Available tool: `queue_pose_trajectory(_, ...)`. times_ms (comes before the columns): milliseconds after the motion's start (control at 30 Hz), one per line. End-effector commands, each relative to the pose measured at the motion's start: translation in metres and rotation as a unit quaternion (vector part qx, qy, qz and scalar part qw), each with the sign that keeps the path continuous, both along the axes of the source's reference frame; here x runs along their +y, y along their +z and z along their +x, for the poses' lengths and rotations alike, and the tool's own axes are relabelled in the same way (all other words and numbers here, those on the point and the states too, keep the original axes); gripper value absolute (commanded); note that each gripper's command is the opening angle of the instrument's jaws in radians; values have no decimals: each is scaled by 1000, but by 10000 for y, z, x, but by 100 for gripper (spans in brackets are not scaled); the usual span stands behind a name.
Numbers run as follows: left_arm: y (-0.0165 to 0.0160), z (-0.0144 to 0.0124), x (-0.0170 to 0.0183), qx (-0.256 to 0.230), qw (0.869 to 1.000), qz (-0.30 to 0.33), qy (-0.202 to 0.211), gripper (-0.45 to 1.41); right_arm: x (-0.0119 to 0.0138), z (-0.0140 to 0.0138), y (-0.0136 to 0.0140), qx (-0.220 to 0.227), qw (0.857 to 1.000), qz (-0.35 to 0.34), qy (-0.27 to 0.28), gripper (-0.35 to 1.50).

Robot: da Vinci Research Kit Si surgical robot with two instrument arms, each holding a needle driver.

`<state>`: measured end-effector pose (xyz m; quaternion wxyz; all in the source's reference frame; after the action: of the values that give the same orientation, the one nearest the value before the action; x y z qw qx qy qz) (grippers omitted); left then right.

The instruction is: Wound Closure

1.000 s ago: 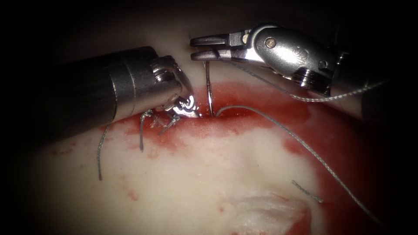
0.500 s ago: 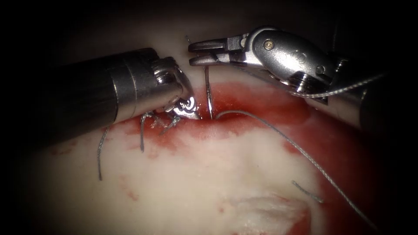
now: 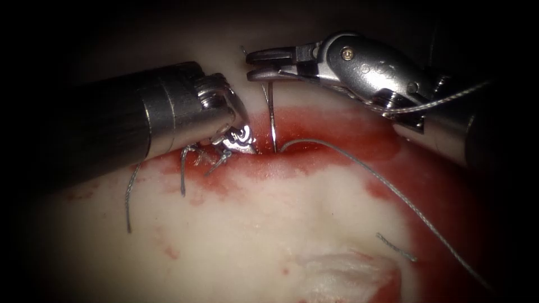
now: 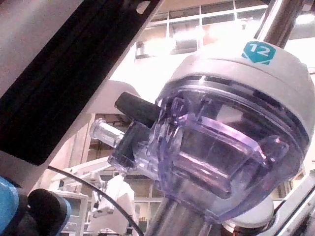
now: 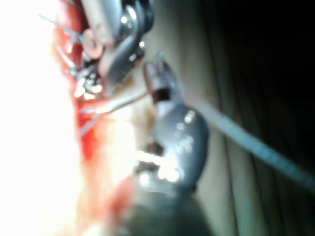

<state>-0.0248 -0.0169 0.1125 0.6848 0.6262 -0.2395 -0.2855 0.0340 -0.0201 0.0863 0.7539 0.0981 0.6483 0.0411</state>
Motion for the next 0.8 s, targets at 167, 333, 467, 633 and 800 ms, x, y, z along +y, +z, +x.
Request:
queue_pose_trajectory(167,-4,-6,13,-2,1000,-3,-1,-45,13,8,-4,6,1000,21,14,-35)
queue_pose_trajectory(333,-6,-6,14,-2,1000,-2,-2,-45,14,7,-6,7,999,29,16,-35)
queue_pose_trajectory(467,-6,-6,14,-2,1000,-1,-2,-45,12,7,-4,11,1000,29,4,-35)
queue_pose_trajectory(633,-6,-6,14,-5,1000,-4,-1,-45,14,5,-5,12,999,30,2,-35)
queue_pose_trajectory(800,-6,-7,13,-7,1000,-6,-1,-45,16,3,-6,12,999,37,3,-35)
